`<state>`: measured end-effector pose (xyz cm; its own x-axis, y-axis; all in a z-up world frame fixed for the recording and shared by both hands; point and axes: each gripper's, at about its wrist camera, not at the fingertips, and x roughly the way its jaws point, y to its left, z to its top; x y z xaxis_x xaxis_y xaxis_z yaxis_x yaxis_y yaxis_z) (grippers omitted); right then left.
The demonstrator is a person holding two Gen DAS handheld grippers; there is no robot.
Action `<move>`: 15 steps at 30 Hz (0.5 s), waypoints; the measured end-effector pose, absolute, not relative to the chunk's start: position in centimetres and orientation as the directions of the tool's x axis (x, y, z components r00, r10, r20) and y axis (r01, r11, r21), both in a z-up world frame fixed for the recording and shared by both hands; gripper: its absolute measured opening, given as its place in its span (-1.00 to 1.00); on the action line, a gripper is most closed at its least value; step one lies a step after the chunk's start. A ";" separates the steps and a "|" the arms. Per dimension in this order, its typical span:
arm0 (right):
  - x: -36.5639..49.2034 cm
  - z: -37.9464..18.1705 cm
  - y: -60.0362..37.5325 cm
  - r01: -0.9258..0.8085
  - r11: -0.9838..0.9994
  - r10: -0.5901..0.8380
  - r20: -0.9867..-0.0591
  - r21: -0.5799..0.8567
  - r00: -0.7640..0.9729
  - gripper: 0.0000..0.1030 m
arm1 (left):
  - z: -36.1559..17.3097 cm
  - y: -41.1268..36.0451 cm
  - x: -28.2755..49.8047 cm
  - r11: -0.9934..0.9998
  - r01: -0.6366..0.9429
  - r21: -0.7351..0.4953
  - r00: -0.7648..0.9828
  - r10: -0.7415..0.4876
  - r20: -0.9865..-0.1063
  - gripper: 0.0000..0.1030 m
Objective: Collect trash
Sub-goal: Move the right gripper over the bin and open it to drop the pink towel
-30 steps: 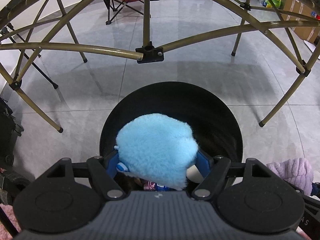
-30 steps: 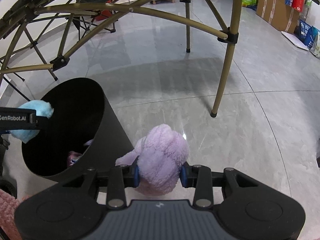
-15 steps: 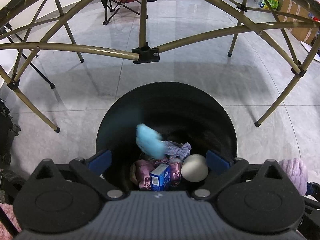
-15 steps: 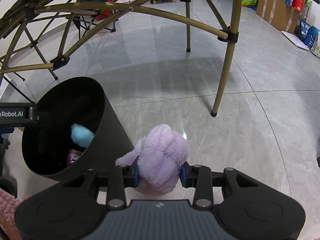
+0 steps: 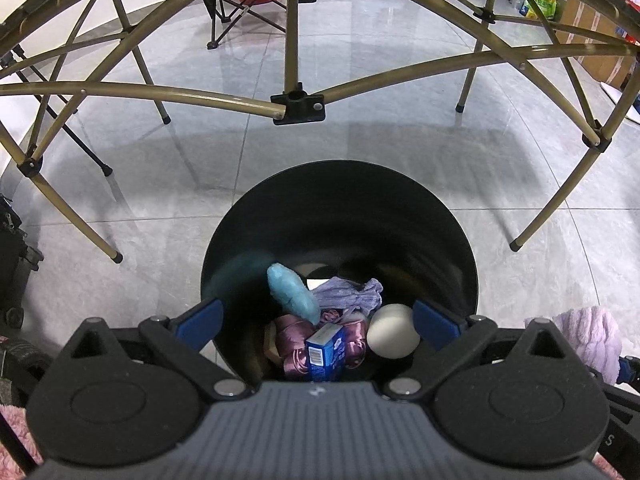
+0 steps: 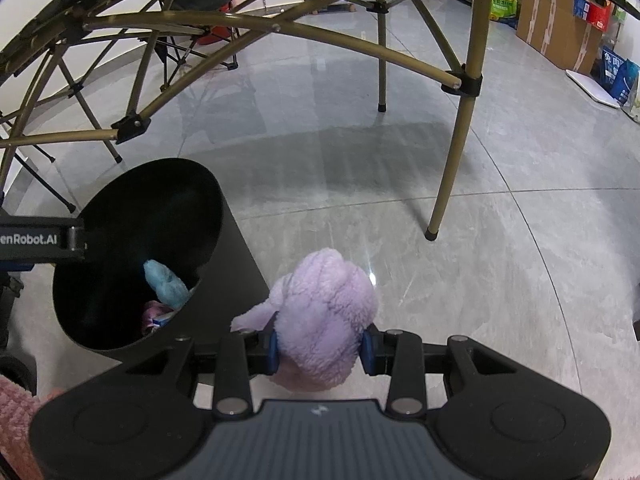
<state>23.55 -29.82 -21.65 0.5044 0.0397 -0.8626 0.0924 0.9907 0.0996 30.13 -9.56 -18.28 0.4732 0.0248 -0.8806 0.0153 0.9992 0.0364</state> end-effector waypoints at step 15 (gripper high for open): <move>23.7 -18.2 -27.0 0.029 0.994 0.068 -0.807 0.105 0.587 -0.31 | -17.1 -5.7 29.0 0.999 -0.028 0.027 0.498 0.038 -0.867 1.00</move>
<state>23.73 -26.97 -18.21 0.5870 0.0682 -0.8067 0.0294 0.9940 0.1055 29.02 -5.70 -17.10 0.4976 0.0377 -0.8666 -0.0281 0.9992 0.0273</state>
